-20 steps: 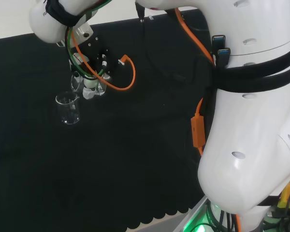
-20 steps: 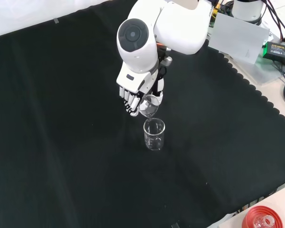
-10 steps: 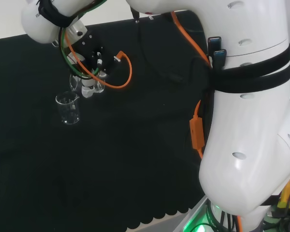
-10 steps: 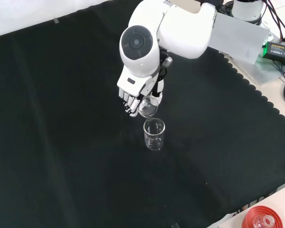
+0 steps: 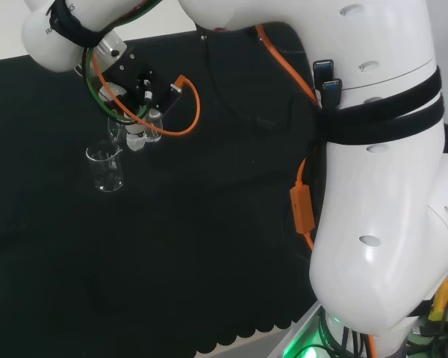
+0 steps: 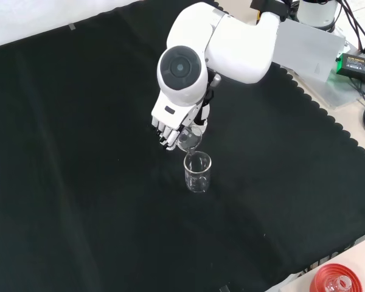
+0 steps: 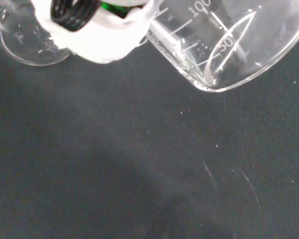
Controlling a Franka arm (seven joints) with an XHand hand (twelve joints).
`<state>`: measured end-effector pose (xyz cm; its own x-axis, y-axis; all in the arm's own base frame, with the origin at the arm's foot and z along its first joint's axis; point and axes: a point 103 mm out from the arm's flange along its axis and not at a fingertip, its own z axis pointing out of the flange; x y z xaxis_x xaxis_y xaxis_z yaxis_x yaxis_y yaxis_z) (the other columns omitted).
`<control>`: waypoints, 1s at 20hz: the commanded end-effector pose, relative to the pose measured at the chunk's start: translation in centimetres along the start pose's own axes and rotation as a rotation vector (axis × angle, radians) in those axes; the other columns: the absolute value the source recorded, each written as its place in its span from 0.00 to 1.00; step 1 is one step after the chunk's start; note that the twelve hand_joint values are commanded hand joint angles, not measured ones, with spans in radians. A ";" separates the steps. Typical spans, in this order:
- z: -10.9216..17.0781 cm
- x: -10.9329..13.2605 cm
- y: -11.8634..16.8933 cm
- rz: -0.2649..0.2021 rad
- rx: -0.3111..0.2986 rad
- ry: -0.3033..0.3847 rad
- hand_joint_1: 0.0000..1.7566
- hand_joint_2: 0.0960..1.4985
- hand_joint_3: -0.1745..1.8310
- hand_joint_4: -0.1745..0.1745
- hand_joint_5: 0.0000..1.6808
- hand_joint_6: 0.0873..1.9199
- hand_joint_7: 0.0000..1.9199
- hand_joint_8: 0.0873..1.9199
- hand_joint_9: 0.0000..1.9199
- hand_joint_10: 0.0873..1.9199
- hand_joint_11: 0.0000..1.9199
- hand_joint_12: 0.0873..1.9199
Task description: Pour the water from the handheld beaker into the one on the table.
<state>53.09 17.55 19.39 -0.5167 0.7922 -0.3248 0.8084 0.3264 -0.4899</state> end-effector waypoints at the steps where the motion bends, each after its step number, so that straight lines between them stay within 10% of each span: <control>1: 0.1 0.0 0.0 0.005 0.016 -0.023 0.74 0.72 0.00 0.00 0.61 0.43 0.68 0.32 0.69 0.48 0.56 0.45; 20: -0.9 0.8 -0.6 0.002 0.037 -0.078 0.74 0.72 0.00 0.00 0.61 0.44 0.68 0.33 0.69 0.49 0.55 0.45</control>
<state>52.55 18.30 20.02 -0.5374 0.7494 -0.3868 0.7970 0.3014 -0.5234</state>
